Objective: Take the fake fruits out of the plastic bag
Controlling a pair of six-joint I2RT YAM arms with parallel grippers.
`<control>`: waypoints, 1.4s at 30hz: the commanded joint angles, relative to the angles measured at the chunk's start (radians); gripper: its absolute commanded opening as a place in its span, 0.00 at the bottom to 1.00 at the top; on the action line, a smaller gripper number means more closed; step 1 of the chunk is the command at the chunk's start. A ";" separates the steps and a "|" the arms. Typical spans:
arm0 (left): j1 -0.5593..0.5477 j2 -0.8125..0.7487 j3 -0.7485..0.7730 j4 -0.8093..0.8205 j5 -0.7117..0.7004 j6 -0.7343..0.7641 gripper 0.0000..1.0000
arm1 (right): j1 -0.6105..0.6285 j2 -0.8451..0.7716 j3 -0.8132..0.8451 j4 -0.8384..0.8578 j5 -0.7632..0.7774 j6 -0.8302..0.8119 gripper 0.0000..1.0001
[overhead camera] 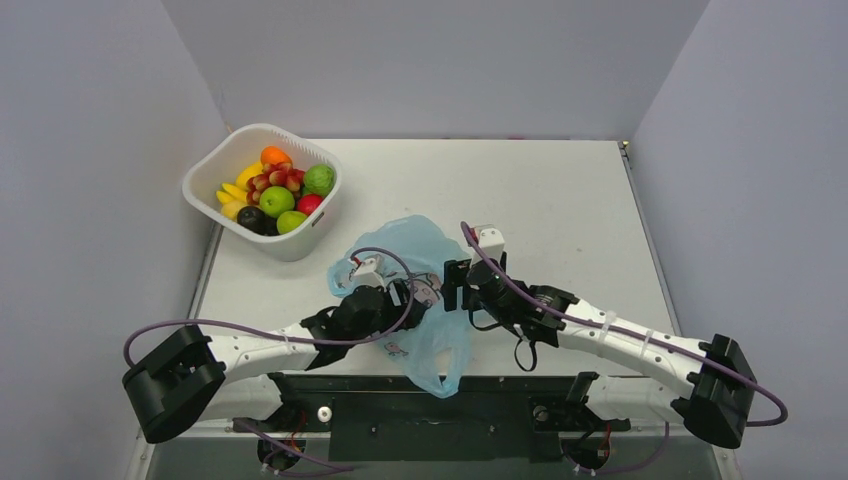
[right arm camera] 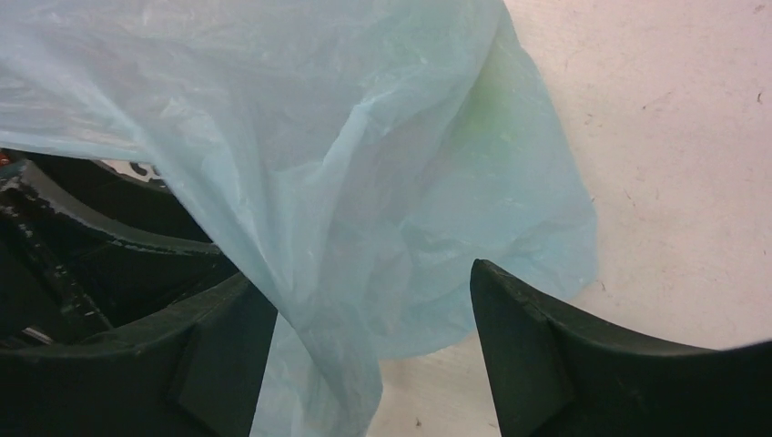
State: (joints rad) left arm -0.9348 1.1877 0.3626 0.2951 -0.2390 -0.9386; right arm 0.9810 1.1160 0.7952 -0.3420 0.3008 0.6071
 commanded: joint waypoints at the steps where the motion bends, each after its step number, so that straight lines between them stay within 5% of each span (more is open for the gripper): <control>1: 0.006 0.037 0.051 0.088 0.077 0.007 0.69 | -0.019 0.024 -0.077 0.032 0.046 0.038 0.67; 8: 0.043 0.075 0.062 0.117 0.115 0.015 0.70 | -0.024 0.093 -0.255 0.260 0.024 0.048 0.63; 12: 0.075 0.105 0.081 0.133 0.156 0.022 0.70 | -0.024 0.174 -0.252 0.327 -0.068 0.034 0.37; 14: 0.094 0.125 0.107 0.117 0.174 0.040 0.70 | -0.025 0.165 -0.281 0.363 -0.089 0.038 0.15; 19: 0.118 0.166 0.147 0.121 0.212 0.067 0.67 | -0.025 0.070 -0.293 0.302 -0.101 0.027 0.07; 21: 0.118 0.183 0.131 0.156 0.231 0.051 0.66 | -0.026 0.021 -0.273 0.234 -0.085 0.027 0.12; 26: 0.116 0.217 0.067 0.263 0.279 -0.002 0.63 | -0.027 -0.079 -0.201 0.095 -0.065 0.027 0.53; 30: 0.116 0.217 0.052 0.277 0.303 -0.012 0.62 | -0.026 -0.106 -0.132 0.045 -0.050 -0.012 0.77; 35: 0.114 0.169 0.043 0.259 0.296 -0.009 0.62 | -0.042 -0.012 -0.081 0.139 0.005 -0.120 0.84; 42: 0.113 0.129 0.045 0.206 0.289 0.005 0.63 | -0.091 0.160 -0.143 0.594 -0.100 -0.202 0.87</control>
State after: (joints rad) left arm -0.8219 1.3499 0.4042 0.4831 0.0422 -0.9398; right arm 0.9028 1.1957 0.6701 -0.0231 0.2295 0.4732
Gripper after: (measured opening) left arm 0.630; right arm 0.868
